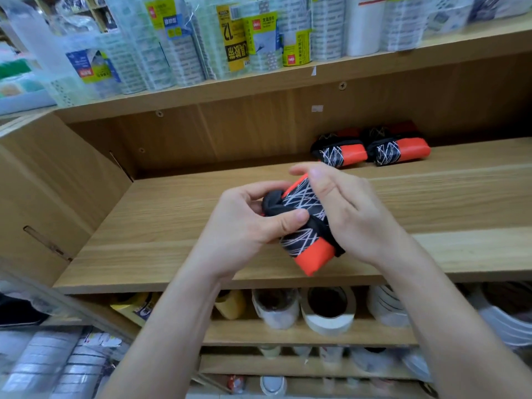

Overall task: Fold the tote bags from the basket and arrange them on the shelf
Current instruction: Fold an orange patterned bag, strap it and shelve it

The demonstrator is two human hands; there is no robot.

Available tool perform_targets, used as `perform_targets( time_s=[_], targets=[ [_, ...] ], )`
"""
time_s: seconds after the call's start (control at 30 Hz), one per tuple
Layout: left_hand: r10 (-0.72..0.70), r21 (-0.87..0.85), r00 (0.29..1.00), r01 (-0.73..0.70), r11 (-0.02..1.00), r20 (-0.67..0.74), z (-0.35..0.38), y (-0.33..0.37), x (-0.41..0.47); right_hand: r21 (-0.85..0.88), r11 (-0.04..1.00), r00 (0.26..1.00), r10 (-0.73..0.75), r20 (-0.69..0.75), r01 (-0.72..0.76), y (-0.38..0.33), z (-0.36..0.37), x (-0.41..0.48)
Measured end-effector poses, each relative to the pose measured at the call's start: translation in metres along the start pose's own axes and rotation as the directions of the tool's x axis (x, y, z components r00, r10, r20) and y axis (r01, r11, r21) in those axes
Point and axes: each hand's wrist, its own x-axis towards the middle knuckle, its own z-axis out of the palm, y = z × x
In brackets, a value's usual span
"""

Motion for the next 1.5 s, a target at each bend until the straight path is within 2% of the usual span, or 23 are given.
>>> perform_targets(
  time_s=[0.07, 0.13, 0.23, 0.3, 0.4, 0.47, 0.53, 0.63, 0.77, 0.83, 0.9, 1.0, 1.07, 1.17, 1.33, 1.5],
  targets=[
    [0.008, 0.004, 0.999, -0.008, 1.0, 0.048, 0.002, 0.001, 0.002, 0.018, 0.998, 0.984, 0.048, 0.172, -0.052, -0.002, -0.007, 0.003],
    [0.022, 0.0, 0.997, -0.022, 1.0, 0.076, 0.003, 0.0, 0.003, 0.071, 0.988, 0.927, 0.105, 0.36, -0.139, -0.003, -0.013, 0.001],
    [0.007, 0.01, 0.988, -0.008, 1.0, 0.154, 0.004, -0.001, 0.003, 0.065, 0.981, 0.869, 0.133, 0.476, -0.185, -0.004, -0.02, -0.003],
    [0.028, 0.012, 0.986, -0.03, 0.999, 0.165, 0.003, -0.003, 0.003, 0.082, 0.978, 0.882, 0.135, 0.451, -0.191, -0.005, -0.024, -0.004],
    [0.082, -0.093, 0.996, -0.084, 0.992, -0.028, 0.006, -0.009, 0.004, 0.276, 0.931, 0.932, 0.139, 0.336, -0.238, -0.003, -0.027, -0.008],
    [0.089, -0.111, 0.985, -0.106, 0.988, -0.145, 0.012, -0.017, 0.004, 0.293, 0.932, 0.954, 0.135, 0.266, -0.213, 0.001, -0.024, -0.011],
    [0.084, -0.096, 0.979, -0.103, 0.99, -0.185, 0.02, -0.024, 0.004, 0.321, 0.921, 0.97, 0.17, 0.175, -0.219, 0.009, -0.019, -0.015],
    [0.023, -0.094, 0.98, -0.042, 0.995, -0.196, 0.025, -0.028, 0.005, 0.489, 0.837, 0.968, 0.233, 0.092, -0.247, 0.018, -0.012, -0.017],
    [0.003, -0.078, 0.998, -0.008, 0.997, -0.065, 0.025, -0.026, 0.009, 0.693, 0.677, 0.959, 0.275, 0.074, -0.247, 0.027, -0.013, -0.019],
    [0.019, -0.054, 0.999, -0.021, 0.998, -0.04, 0.027, -0.027, 0.01, 0.737, 0.624, 0.953, 0.288, 0.092, -0.259, 0.029, -0.014, -0.017],
    [0.039, -0.016, 0.997, -0.041, 0.999, -0.06, 0.028, -0.029, 0.011, 0.717, 0.637, 0.947, 0.306, 0.102, -0.283, 0.031, -0.013, -0.015],
    [0.048, 0.031, 0.989, -0.044, 0.999, -0.139, 0.031, -0.031, 0.011, 0.576, 0.757, 0.947, 0.304, 0.106, -0.307, 0.03, -0.019, -0.016],
    [0.036, -0.003, 0.984, -0.037, 0.999, -0.175, 0.032, -0.031, 0.01, 0.45, 0.824, 0.939, 0.308, 0.152, -0.343, 0.028, -0.028, -0.019],
    [0.043, -0.021, 0.984, -0.048, 0.999, -0.175, 0.032, -0.03, 0.008, 0.337, 0.847, 0.911, 0.377, 0.167, -0.412, 0.028, -0.035, -0.024],
    [0.003, 0.057, 0.988, 0.006, 0.998, -0.157, 0.031, -0.032, 0.009, 0.348, 0.855, 0.911, 0.411, -0.004, -0.384, 0.033, -0.024, -0.028],
    [-0.012, 0.218, 0.998, 0.026, 0.976, -0.064, 0.02, -0.028, 0.013, 0.3, 0.895, 0.939, 0.343, 0.014, -0.331, 0.032, -0.027, -0.028]
  ],
)
